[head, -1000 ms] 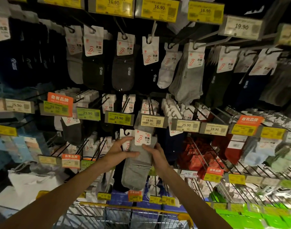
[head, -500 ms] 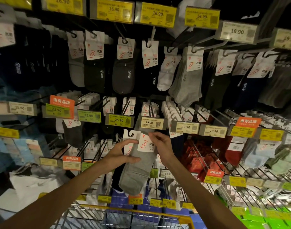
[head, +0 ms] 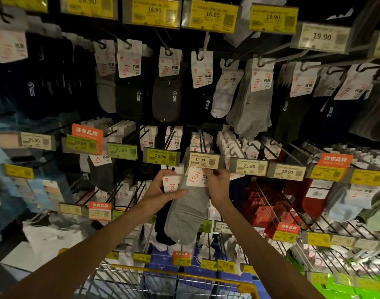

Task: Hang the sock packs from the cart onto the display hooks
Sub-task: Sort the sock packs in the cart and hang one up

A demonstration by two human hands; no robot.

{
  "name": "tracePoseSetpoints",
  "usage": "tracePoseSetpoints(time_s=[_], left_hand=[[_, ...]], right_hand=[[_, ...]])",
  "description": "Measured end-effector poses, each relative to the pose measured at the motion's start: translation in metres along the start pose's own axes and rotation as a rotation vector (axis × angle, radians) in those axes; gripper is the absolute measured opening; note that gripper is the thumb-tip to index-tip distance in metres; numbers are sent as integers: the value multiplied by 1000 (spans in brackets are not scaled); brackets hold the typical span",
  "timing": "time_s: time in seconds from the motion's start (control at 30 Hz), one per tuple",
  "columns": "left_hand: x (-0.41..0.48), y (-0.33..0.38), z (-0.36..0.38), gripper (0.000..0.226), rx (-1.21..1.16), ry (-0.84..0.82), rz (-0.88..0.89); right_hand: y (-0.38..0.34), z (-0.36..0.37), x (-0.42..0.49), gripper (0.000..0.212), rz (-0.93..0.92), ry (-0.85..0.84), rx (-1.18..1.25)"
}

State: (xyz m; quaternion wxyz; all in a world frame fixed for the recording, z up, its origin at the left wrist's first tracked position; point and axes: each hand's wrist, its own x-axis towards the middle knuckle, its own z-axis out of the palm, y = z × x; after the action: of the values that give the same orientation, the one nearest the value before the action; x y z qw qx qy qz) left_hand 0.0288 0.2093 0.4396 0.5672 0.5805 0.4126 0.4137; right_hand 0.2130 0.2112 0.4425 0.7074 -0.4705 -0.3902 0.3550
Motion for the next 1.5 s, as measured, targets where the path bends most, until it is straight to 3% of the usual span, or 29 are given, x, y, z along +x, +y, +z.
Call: tracePoseSetpoints(time_s=[0.27, 0.53, 0.63, 0.77, 0.87, 0.93, 0.97, 1.03, 1.07, 1.1, 1.13, 1.17, 1.27, 1.33, 1.43, 1.5], left_hand=[[5, -8, 9, 53, -48, 55, 15], [14, -17, 14, 45, -98, 72, -33], [20, -24, 14, 37, -108, 135, -5], [26, -38, 2, 45, -31, 202, 19], [27, -41, -10, 54, 7, 188, 24], [28, -42, -16, 60, -28, 184, 19], [27, -42, -19, 63, -45, 182, 12], [25, -40, -23, 70, -60, 169, 3], [23, -39, -25, 74, -73, 154, -1], [21, -38, -28, 79, -86, 136, -3], [18, -36, -30, 85, -92, 126, -5], [16, -34, -33, 90, -95, 116, -4], [9, -31, -40, 106, -85, 103, -5], [6, -30, -44, 104, -80, 94, -46], [3, -29, -51, 76, -38, 40, -134], [0, -32, -56, 62, -1, 5, -162]], right_hand=[[11, -6, 1, 12, 69, -47, -30], [25, -14, -1, 42, -25, -12, -147], [31, -12, 20, 39, -53, 53, -247], [52, -4, 50, 45, -37, 111, -432], [75, -7, 72, 29, -11, 77, -512], [88, -19, 92, 44, -40, 83, -364], [83, -17, 93, 45, 62, 81, -186], [79, -6, 95, 16, 299, 93, 196], [64, 5, 89, 23, 369, 114, 93], [50, 13, 78, 24, 401, 92, -183], [42, 19, 71, 19, 394, 86, -447], [41, 23, 64, 22, 358, 94, -564], [55, 27, 32, 59, 238, 89, -498], [70, 26, 5, 67, 95, -1, -495], [84, 26, -30, 43, -41, -136, -590], [74, 28, -43, 26, -2, -143, -521]])
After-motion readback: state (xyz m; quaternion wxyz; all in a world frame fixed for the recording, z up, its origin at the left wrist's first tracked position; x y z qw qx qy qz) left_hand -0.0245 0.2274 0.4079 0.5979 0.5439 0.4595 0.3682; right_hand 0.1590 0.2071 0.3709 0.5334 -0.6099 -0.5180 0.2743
